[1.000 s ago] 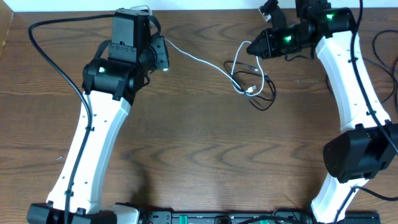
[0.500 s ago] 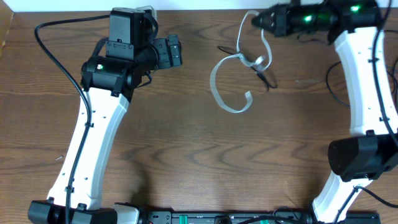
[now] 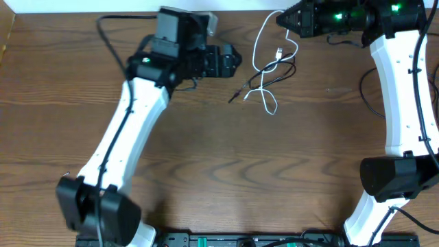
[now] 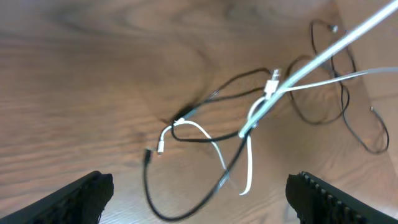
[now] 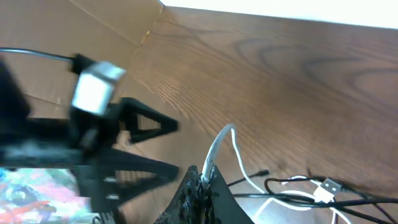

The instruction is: Untangle cables

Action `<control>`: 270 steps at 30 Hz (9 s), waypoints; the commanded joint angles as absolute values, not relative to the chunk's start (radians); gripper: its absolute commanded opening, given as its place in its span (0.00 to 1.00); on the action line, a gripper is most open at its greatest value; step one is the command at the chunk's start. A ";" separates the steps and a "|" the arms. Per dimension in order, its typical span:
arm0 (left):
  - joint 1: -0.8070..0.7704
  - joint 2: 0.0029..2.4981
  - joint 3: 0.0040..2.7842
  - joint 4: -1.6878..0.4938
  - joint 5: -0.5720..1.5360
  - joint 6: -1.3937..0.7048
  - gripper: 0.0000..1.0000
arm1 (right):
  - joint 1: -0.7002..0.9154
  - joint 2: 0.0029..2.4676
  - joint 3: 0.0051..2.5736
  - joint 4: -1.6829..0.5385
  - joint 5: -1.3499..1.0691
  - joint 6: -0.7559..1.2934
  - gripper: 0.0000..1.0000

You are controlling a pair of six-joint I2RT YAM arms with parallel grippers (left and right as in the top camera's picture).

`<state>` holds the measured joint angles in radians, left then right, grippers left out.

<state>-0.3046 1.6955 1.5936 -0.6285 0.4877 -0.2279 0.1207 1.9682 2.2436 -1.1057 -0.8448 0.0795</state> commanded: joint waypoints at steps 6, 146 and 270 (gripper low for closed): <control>-0.331 1.770 1.607 -0.643 0.670 0.042 0.95 | 0.115 1.954 2.257 -1.131 -0.836 0.088 0.01; 0.013 1.520 1.584 -0.652 0.307 -0.089 0.07 | 0.333 1.998 1.492 -1.174 -0.169 0.390 0.54; -0.508 1.737 1.568 -0.872 0.307 -0.137 0.68 | -0.221 2.199 2.307 -1.298 -0.370 0.007 0.99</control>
